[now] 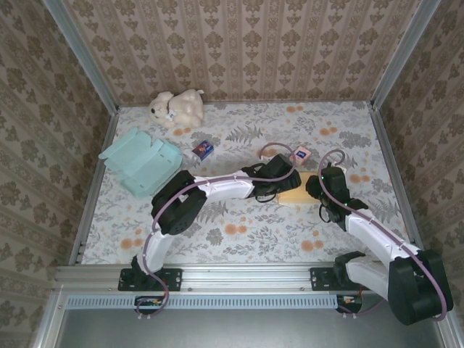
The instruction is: Fold the paper box
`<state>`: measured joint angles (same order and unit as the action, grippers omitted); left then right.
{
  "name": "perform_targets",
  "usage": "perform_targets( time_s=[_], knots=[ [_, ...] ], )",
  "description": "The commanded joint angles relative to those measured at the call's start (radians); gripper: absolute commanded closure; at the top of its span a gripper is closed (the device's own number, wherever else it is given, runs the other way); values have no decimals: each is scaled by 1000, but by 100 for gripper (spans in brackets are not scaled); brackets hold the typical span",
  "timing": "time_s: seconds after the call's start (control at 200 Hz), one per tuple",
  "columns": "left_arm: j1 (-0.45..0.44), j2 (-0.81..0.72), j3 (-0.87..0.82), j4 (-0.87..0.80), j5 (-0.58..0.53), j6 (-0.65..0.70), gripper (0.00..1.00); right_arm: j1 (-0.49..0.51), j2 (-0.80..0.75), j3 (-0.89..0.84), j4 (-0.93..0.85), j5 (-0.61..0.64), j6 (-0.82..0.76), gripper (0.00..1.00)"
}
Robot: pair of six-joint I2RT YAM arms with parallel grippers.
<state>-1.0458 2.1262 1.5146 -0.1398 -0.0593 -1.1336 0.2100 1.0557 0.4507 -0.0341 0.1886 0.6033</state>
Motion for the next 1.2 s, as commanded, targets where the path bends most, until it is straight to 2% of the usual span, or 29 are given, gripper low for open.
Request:
perform_targets(
  time_s=[0.0, 0.145, 0.23, 0.325, 0.445, 0.585, 0.71, 0.79, 0.875, 0.91, 0.915, 0.93, 0.945, 1.03, 1.195],
  knots=[
    [-2, -11, 3, -18, -7, -19, 16, -6, -13, -12, 13, 29, 10, 58],
    [6, -107, -47, -45, -89, 27, 16, -2, -76, -14, -3, 21, 12, 58],
    [23, -192, -90, -85, -137, 69, 16, 37, -112, -7, -15, 28, -2, 58],
    [54, -328, -182, -139, -218, 110, 16, 132, -129, 22, -28, 74, -41, 57],
    [128, -538, -362, -194, -292, 135, 15, 298, -111, 78, -23, 160, -114, 56],
    [295, -780, -572, -265, -308, 145, 14, 428, -27, 151, 5, 160, -173, 53],
    [504, -970, -766, -280, -260, 122, 13, 517, 58, 197, 72, 136, -232, 50],
    [628, -1085, -876, -287, -269, 108, 13, 573, 109, 224, 119, 109, -283, 46],
    [732, -1188, -940, -314, -312, 116, 13, 623, 158, 259, 153, 77, -336, 34],
    [770, -1214, -954, -328, -343, 122, 13, 642, 178, 272, 163, 70, -356, 27],
    [774, -1217, -955, -330, -348, 123, 13, 645, 180, 275, 165, 69, -359, 24],
    [792, -1224, -959, -333, -361, 124, 13, 651, 189, 281, 169, 68, -367, 5],
    [809, -1229, -963, -339, -371, 124, 13, 658, 196, 288, 173, 66, -374, 1],
    [909, -1232, -974, -339, -389, 132, 12, 680, 238, 328, 188, 51, -402, 0],
    [1106, -1178, -977, -254, -325, 165, 12, 688, 284, 389, 228, 56, -428, 0]
  ],
)
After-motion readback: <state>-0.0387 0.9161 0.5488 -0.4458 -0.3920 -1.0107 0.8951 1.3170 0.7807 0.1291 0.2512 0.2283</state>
